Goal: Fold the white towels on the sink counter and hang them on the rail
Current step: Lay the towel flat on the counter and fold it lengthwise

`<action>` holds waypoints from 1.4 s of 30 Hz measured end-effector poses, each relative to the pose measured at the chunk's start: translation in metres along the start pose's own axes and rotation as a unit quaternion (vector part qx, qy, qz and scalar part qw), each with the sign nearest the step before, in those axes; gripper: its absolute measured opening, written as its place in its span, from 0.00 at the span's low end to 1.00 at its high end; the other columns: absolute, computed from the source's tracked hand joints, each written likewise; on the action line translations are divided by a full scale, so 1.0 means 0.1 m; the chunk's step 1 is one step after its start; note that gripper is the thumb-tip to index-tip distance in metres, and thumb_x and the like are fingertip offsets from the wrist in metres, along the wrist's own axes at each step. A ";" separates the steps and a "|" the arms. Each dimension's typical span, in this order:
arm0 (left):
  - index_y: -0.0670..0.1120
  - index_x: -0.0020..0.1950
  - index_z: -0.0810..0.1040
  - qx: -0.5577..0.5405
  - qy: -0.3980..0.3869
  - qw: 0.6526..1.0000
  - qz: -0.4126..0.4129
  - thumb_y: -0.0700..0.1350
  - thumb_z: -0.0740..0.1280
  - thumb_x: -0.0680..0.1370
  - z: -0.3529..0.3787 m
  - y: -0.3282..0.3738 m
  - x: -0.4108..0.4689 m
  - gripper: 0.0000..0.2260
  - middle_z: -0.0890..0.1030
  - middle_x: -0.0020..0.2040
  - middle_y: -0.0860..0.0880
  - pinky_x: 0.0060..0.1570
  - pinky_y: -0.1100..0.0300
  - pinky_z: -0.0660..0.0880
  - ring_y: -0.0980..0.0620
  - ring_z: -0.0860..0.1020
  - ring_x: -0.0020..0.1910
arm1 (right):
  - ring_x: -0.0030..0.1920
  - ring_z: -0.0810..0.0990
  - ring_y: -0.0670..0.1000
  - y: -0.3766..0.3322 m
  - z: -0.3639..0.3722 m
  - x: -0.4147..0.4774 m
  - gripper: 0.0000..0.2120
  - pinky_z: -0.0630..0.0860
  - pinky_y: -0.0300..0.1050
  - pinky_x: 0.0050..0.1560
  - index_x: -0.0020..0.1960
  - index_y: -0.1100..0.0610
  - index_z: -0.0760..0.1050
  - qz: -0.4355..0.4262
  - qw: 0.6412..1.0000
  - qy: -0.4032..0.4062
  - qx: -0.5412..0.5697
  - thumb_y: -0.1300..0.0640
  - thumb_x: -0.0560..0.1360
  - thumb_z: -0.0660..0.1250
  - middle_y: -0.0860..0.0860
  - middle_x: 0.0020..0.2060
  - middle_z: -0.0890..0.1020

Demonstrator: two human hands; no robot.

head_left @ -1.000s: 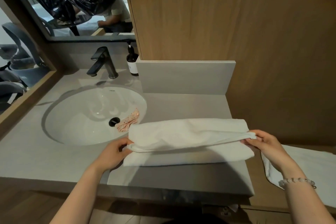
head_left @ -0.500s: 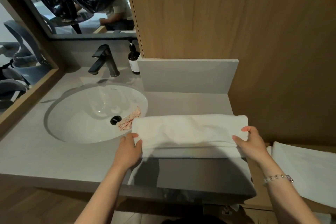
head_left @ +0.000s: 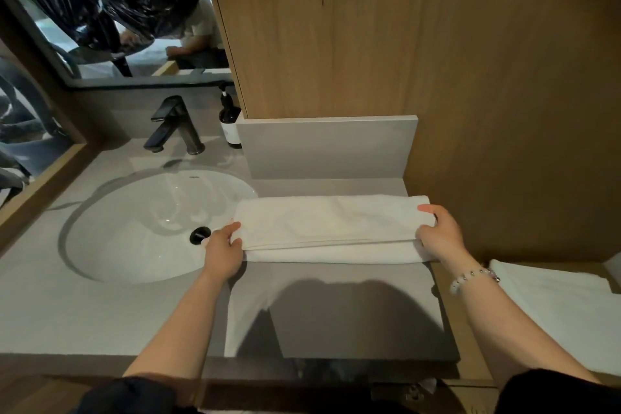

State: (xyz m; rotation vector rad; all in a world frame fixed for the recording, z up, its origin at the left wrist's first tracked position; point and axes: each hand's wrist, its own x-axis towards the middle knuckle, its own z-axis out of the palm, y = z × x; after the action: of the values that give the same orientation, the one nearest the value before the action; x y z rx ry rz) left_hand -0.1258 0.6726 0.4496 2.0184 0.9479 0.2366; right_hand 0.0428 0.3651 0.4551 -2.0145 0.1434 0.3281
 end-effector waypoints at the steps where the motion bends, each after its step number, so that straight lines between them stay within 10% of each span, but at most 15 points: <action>1: 0.36 0.69 0.68 -0.005 -0.001 1.000 0.002 0.31 0.56 0.79 0.00 -0.01 -0.01 0.18 0.68 0.70 0.37 0.69 0.49 0.64 0.39 0.69 0.67 | 0.58 0.72 0.57 0.03 -0.01 0.00 0.23 0.73 0.45 0.49 0.64 0.52 0.70 0.005 1.000 -0.003 0.010 0.72 0.75 0.57 0.55 0.63 0.71; 13: 0.37 0.69 0.68 -0.046 -0.004 0.999 0.010 0.30 0.52 0.79 0.01 -0.08 -0.05 0.19 0.66 0.72 0.40 0.72 0.50 0.59 0.42 0.64 0.71 | 0.43 0.73 0.49 0.26 -0.08 -0.15 0.21 0.72 0.38 0.33 0.63 0.51 0.72 0.011 0.996 -0.007 0.083 0.70 0.76 0.60 0.50 0.56 0.72; 20: 0.31 0.66 0.70 0.057 0.021 0.996 0.071 0.27 0.52 0.77 0.05 -0.01 -0.09 0.18 0.72 0.61 0.39 0.60 0.64 0.63 0.43 0.70 0.62 | 0.61 0.71 0.55 0.28 -0.01 -0.15 0.23 0.75 0.44 0.53 0.69 0.51 0.66 -0.097 0.984 0.011 -0.149 0.63 0.76 0.64 0.52 0.68 0.67; 23: 0.28 0.56 0.73 0.096 0.011 0.994 0.050 0.25 0.53 0.72 0.06 -0.01 -0.03 0.16 0.72 0.50 0.36 0.53 0.53 0.67 0.36 0.72 0.52 | 0.49 0.75 0.52 0.27 -0.01 -0.15 0.26 0.77 0.42 0.47 0.72 0.52 0.62 -0.122 0.959 0.004 -0.257 0.58 0.75 0.65 0.53 0.68 0.65; 27: 0.35 0.67 0.67 0.172 0.008 0.985 -0.031 0.30 0.58 0.73 0.12 0.05 -0.05 0.21 0.66 0.65 0.33 0.61 0.48 0.65 0.35 0.66 0.63 | 0.44 0.74 0.50 0.17 -0.09 -0.17 0.37 0.73 0.37 0.35 0.74 0.49 0.54 -0.113 0.919 -0.037 -0.375 0.53 0.71 0.68 0.54 0.68 0.59; 32: 0.38 0.67 0.69 0.278 0.133 0.947 0.086 0.39 0.62 0.75 0.19 0.47 -0.07 0.20 0.70 0.65 0.38 0.59 0.47 0.66 0.37 0.69 0.63 | 0.73 0.54 0.57 -0.16 0.02 -0.21 0.40 0.59 0.52 0.70 0.75 0.50 0.54 -0.160 0.887 0.020 -0.432 0.49 0.68 0.68 0.53 0.75 0.51; 38: 0.44 0.78 0.45 0.381 -0.088 0.881 0.267 0.49 0.49 0.83 0.86 0.77 0.06 0.25 0.44 0.78 0.45 0.73 0.54 0.41 0.47 0.43 0.77 | 0.77 0.43 0.55 -0.29 0.98 -0.35 0.28 0.41 0.55 0.74 0.78 0.54 0.45 -0.282 0.828 -0.074 -0.479 0.48 0.81 0.46 0.53 0.77 0.44; 42: 0.49 0.77 0.41 0.418 -0.159 0.867 0.221 0.53 0.47 0.83 1.06 0.61 0.04 0.26 0.40 0.78 0.50 0.72 0.53 0.36 0.49 0.39 0.76 | 0.63 0.76 0.62 -0.01 1.09 -0.29 0.35 0.68 0.63 0.63 0.66 0.59 0.73 -0.337 0.789 -0.062 -0.510 0.43 0.65 0.75 0.58 0.65 0.75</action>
State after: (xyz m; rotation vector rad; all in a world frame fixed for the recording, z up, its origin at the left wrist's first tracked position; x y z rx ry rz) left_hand -0.0388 0.5885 0.4326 2.9468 0.3655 -0.3280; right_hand -0.0029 0.4611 0.4188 -2.8959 -1.0409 0.0459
